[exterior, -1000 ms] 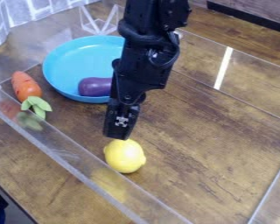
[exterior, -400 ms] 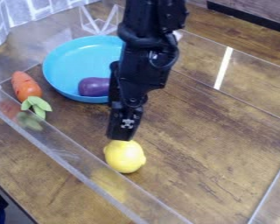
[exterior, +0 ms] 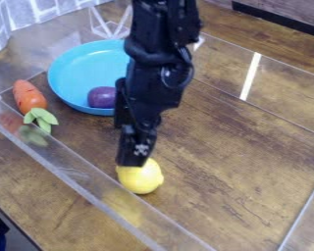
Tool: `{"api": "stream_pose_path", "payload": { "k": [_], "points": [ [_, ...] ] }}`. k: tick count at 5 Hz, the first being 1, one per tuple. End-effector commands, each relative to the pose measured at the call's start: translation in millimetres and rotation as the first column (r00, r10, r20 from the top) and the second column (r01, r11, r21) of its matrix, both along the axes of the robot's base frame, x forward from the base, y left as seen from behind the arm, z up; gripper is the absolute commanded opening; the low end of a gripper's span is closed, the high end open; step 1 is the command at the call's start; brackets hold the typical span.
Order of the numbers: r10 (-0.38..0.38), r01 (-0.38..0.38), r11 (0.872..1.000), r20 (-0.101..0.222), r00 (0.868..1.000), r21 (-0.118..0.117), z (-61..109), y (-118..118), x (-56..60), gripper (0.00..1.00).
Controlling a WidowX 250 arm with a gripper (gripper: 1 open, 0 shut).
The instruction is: Put the lemon on the blue tray
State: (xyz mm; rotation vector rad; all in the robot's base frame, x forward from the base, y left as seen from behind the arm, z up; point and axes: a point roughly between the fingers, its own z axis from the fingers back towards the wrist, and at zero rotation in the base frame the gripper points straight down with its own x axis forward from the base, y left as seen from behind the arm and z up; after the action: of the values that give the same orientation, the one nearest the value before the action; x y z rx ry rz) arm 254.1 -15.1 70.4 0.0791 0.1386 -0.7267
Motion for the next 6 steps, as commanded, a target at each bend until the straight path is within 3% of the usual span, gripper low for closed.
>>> {"api": "stream_pose_path", "payload": {
  "k": [1, 4, 5, 6],
  "points": [
    [0.006, -0.007, 1.000, 0.066, 0.998, 0.009, 9.5, -7.2, 3.0, 1.00],
    [0.137, -0.138, 0.990, 0.061, 0.989, 0.008, -11.6, -5.3, 13.5, 1.00],
    [0.122, -0.122, 0.992, 0.050, 0.991, 0.009, -27.7, 2.3, 12.8, 1.00],
    [0.116, -0.117, 0.993, 0.047, 0.992, 0.011, -36.4, 11.3, 11.8, 0.00]
  ]
}}
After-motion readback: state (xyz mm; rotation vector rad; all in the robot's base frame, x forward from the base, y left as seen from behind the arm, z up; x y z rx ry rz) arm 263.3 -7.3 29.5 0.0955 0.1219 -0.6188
